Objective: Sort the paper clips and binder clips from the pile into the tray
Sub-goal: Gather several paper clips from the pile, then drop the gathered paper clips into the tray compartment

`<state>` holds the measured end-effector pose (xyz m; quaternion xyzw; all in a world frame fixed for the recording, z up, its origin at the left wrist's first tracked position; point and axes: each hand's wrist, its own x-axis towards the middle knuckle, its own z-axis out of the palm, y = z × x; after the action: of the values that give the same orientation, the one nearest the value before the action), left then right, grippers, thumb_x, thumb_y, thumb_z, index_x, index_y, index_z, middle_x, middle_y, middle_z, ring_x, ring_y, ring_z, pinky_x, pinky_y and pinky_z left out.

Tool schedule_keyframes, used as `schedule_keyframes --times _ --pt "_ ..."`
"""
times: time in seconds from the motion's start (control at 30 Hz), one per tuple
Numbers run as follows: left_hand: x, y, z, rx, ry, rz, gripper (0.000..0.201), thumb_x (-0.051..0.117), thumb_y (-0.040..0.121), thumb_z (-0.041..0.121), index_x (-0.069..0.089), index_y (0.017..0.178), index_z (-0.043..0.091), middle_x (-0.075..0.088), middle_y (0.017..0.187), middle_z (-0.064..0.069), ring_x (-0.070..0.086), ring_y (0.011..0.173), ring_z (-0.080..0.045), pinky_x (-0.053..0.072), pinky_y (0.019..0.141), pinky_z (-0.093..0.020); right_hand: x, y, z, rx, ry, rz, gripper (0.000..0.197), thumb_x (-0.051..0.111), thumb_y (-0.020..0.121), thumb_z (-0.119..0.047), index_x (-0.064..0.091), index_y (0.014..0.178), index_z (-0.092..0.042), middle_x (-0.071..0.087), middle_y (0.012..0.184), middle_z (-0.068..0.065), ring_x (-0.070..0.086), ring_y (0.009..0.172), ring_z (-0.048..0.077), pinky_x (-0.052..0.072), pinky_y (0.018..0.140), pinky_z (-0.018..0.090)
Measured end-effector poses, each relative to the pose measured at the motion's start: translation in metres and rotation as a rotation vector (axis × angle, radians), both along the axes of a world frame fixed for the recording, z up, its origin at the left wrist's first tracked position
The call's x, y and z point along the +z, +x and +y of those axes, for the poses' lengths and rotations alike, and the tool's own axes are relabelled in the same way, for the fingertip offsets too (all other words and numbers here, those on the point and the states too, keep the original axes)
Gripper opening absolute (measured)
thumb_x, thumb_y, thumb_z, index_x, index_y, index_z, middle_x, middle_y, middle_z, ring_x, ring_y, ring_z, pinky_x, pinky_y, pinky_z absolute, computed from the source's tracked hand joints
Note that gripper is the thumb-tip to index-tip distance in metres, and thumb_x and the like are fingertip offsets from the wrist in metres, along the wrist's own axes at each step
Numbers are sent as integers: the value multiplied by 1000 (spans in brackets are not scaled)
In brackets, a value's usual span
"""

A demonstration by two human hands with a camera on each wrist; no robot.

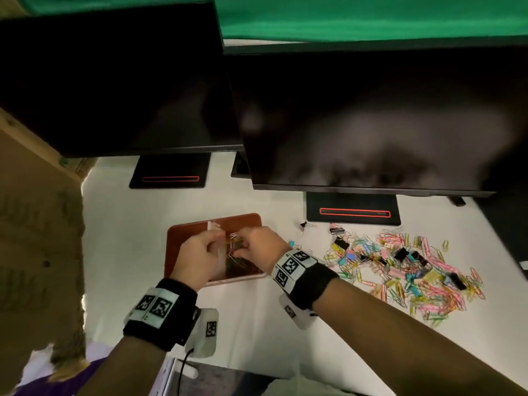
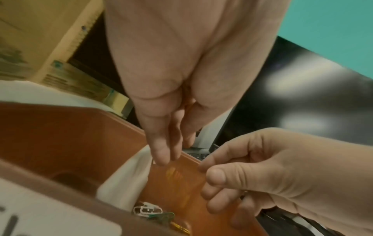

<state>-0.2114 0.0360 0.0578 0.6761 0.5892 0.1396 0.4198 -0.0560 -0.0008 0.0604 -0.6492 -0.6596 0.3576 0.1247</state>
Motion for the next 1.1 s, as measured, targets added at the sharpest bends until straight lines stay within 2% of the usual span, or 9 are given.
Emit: schedule_keyframes --times 0.1,0.2,0.3,0.47,0.73,0.83,0.93,1.03,1.1 --pt "12 10 -8 -102 108 53 29 50 90 4 64 113 13 64 110 2 57 103 -11 40 95 -23 -2 12 -16 -43 88 65 30 61 89 -26 62 115 -11 65 112 11 61 102 25 49 92 36" --pt "17 33 -19 -230 110 -88 26 54 89 5 64 109 16 66 108 2 61 101 -10 45 93 -23 -5 48 -45 -121 192 71 24 61 89 -29 66 109 -15 64 106 5 61 96 21 50 86 33" --pt "15 70 -37 -332 78 -197 23 56 88 6 66 100 22 67 101 5 62 94 -8 49 84 -19 -16 100 -77 -256 201 -54 24 60 90 -31 66 108 -18 65 104 2 59 100 20 48 89 33" --pt "-8 140 -70 -490 -16 -151 26 59 86 11 61 108 23 60 108 3 62 90 -10 51 79 -21 -37 180 -118 -444 39 -229 29 60 89 -34 64 114 -20 64 110 1 59 103 20 49 91 35" --pt "-68 206 -88 -740 54 179 43 57 87 20 50 128 32 49 115 4 54 98 -17 49 92 -33 -65 212 -149 -208 -86 -229 19 62 86 -36 67 102 -27 63 99 -6 57 89 13 52 83 35" --pt "-79 210 -89 -765 87 240 48 58 87 19 46 131 34 50 116 4 52 102 -16 48 94 -34 -66 218 -159 -130 -99 -205 31 61 82 -47 65 105 -26 61 105 -7 55 97 12 50 88 35" --pt "-83 211 -89 -740 118 240 40 58 86 12 53 123 28 54 116 4 52 107 -17 46 97 -34 -63 228 -154 -128 -60 -160 50 49 81 -60 59 117 -27 60 115 -6 56 105 13 47 93 37" --pt "-81 209 -88 -653 56 191 37 60 85 11 55 118 25 57 110 2 54 102 -17 48 93 -36 -64 240 -131 -199 -21 -170 39 56 87 -40 53 124 -29 56 122 -5 54 112 16 45 98 41" --pt "-79 206 -87 -569 35 146 36 61 84 12 54 118 25 58 107 2 56 96 -14 50 89 -35 -64 244 -115 -176 -61 -203 46 60 86 -34 47 130 -29 52 130 -4 51 119 18 42 101 42"
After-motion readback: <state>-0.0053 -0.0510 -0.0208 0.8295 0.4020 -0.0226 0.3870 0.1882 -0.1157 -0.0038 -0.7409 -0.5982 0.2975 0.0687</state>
